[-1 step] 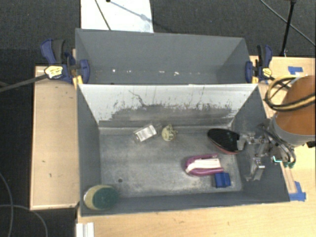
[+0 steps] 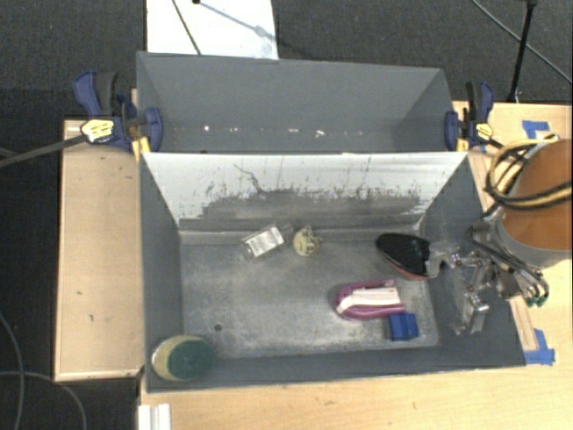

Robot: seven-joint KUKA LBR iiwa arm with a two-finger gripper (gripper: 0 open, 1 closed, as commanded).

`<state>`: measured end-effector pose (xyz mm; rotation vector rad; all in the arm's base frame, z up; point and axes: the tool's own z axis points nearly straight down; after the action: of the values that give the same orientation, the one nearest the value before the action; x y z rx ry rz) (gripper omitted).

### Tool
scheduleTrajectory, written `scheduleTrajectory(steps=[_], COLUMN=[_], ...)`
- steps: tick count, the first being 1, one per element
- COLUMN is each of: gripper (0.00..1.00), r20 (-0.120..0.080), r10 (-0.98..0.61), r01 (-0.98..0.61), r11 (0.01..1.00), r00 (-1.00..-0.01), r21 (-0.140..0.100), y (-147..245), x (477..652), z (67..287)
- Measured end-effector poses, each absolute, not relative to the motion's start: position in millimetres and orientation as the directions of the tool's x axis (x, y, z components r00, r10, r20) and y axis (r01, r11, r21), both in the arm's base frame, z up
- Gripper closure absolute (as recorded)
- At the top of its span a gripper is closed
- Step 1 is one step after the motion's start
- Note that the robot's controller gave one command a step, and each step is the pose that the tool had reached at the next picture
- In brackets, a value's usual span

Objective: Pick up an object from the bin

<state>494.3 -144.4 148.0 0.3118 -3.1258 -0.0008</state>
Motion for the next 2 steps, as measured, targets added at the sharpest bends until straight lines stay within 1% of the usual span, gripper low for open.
scheduleTrajectory(steps=[1,2], gripper=[0.0,0.0], r20=[-0.005,-0.031], r10=[-0.196,-0.239], r01=[-0.196,-0.239], r11=[0.981,0.971], r00=[-0.981,-0.971], r21=[0.004,-0.006], y=[-71,-45], x=[561.0,496.7], z=[82,75])
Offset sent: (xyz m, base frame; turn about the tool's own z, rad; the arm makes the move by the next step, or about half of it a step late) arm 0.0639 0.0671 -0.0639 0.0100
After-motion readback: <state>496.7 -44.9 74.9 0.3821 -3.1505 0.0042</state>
